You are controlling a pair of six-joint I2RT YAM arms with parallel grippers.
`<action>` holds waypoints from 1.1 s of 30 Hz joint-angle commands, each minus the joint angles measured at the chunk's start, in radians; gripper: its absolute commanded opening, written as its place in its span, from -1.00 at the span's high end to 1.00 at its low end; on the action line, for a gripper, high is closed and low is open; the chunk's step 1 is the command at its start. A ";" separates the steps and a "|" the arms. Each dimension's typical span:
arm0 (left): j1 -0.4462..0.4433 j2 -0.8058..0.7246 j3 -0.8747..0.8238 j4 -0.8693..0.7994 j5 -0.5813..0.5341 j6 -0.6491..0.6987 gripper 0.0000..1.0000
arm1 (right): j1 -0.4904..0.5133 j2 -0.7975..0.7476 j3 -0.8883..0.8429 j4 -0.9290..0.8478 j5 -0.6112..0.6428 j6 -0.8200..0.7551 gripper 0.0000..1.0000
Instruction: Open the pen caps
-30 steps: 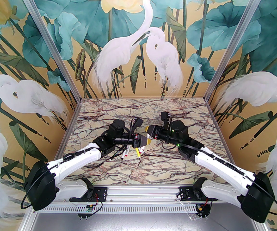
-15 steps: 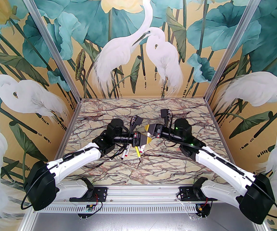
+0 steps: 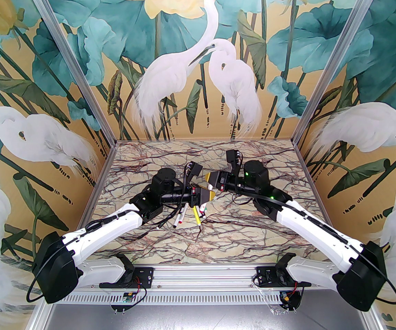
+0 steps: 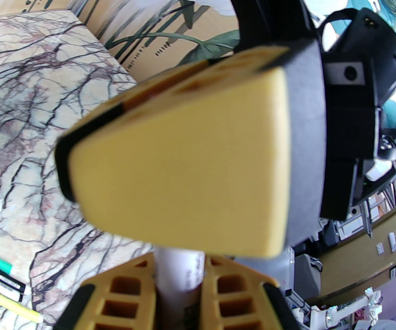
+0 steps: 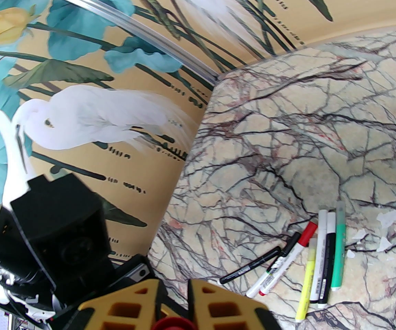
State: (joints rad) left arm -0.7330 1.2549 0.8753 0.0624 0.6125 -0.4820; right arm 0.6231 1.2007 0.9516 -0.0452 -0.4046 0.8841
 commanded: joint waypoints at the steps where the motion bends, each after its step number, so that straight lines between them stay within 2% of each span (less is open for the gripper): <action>1: -0.044 -0.009 -0.002 -0.189 0.067 0.057 1.00 | -0.048 0.011 0.075 0.037 0.259 -0.023 0.75; 5: -0.054 -0.002 0.009 -0.216 0.067 0.069 1.00 | -0.058 0.022 0.080 0.044 0.268 -0.020 0.75; 10: -0.054 -0.009 0.002 -0.170 0.105 0.037 1.00 | -0.072 0.016 0.065 0.077 0.252 -0.027 0.75; 16: -0.040 -0.023 -0.029 -0.062 0.186 -0.036 1.00 | -0.127 0.010 0.019 0.264 0.094 -0.032 0.75; 25: 0.009 -0.068 -0.053 -0.039 0.224 -0.069 1.00 | -0.145 0.036 0.054 0.282 0.025 -0.064 0.74; 29: 0.009 -0.091 -0.053 -0.065 0.161 -0.046 1.00 | -0.146 0.052 0.073 0.248 0.036 -0.059 0.74; 33: 0.010 -0.126 -0.008 -0.204 0.009 0.029 1.00 | -0.145 0.050 0.078 0.131 0.063 -0.074 0.73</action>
State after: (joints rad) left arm -0.7303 1.1675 0.8265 -0.0261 0.7280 -0.5148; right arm 0.4721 1.2438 1.0019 0.1661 -0.3771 0.8368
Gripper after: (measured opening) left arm 0.192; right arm 0.197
